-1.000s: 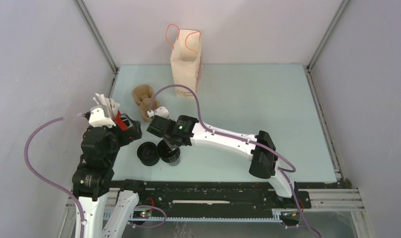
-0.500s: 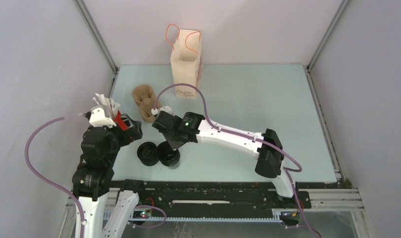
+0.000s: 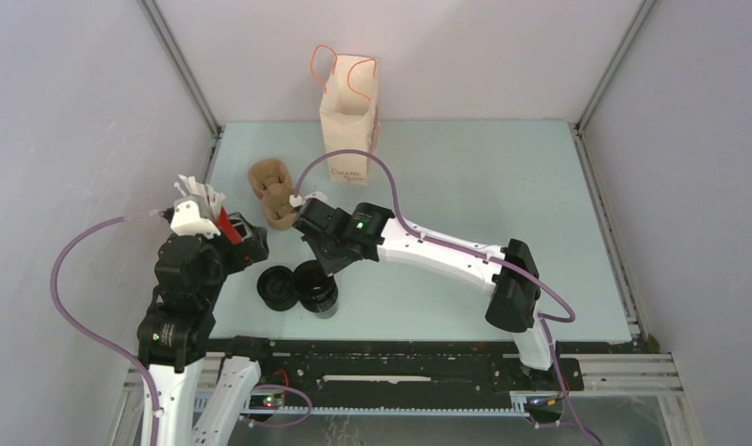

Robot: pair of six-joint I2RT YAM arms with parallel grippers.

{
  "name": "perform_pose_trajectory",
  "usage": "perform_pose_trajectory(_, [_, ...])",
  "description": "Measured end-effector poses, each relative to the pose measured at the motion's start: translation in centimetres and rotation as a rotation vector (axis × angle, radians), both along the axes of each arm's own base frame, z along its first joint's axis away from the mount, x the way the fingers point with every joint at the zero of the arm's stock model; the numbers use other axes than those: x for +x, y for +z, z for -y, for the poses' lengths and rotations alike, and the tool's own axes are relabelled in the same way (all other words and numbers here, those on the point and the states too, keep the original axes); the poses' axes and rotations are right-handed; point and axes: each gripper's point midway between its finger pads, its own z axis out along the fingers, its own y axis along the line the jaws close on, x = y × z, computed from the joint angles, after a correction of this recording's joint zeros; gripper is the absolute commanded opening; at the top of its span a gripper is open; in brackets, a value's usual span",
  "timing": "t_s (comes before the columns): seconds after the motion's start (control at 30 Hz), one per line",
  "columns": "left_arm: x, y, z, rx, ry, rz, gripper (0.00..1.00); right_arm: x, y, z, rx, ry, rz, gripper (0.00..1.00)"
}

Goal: Pack the takeout coffee

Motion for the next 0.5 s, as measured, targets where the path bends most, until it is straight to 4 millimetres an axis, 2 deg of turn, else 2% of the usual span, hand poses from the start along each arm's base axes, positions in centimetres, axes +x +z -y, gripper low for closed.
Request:
perform_pose_trajectory(0.2, [0.03,-0.03,0.05,-0.001,-0.002,-0.002,1.00,0.02,-0.13,0.36,-0.038,-0.003,0.026,0.16])
perform_pose_trajectory(0.5, [0.01,-0.04,0.33,-0.006,-0.017,-0.002,1.00,0.39,-0.24,0.42,-0.086,-0.008,0.071,0.21])
